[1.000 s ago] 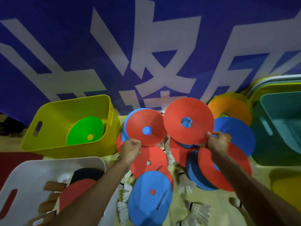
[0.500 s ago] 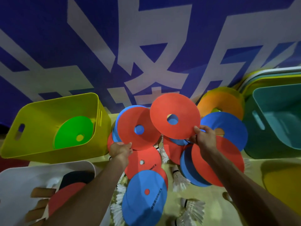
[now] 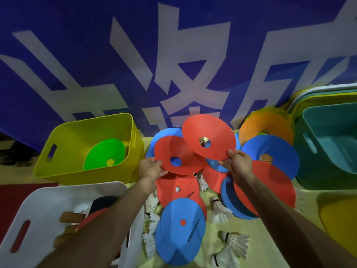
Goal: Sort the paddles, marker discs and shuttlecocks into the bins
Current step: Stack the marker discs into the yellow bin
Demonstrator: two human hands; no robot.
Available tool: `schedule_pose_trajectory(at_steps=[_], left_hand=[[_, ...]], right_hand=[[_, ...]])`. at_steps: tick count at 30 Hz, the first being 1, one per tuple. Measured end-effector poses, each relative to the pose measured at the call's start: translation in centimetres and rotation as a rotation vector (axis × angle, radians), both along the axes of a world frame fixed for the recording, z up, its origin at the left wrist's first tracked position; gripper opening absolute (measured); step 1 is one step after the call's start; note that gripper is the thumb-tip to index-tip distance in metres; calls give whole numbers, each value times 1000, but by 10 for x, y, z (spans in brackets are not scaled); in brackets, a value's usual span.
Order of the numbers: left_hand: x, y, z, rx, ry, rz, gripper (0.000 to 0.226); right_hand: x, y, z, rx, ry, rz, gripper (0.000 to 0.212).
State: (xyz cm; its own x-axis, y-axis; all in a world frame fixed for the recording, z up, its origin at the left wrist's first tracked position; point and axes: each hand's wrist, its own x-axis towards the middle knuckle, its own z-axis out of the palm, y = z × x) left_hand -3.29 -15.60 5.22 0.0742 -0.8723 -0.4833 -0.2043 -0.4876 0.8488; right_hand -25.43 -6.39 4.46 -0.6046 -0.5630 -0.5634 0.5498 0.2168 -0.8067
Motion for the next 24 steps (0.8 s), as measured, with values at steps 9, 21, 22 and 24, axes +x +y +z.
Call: schedule_pose_trajectory(at_steps=[9, 21, 22, 24], left_hand=[[31, -25, 62, -210, 9, -94, 7], [194, -92, 113, -328, 7, 75, 19], [206, -97, 110, -317, 17, 81, 18], [227, -107, 102, -292, 23, 83, 14]], right_hand=[[32, -32, 47, -147, -61, -62, 10], [145, -100, 76, -190, -37, 136, 18], [157, -105, 79, -201, -33, 162, 21], [180, -114, 87, -209, -6, 208, 20]])
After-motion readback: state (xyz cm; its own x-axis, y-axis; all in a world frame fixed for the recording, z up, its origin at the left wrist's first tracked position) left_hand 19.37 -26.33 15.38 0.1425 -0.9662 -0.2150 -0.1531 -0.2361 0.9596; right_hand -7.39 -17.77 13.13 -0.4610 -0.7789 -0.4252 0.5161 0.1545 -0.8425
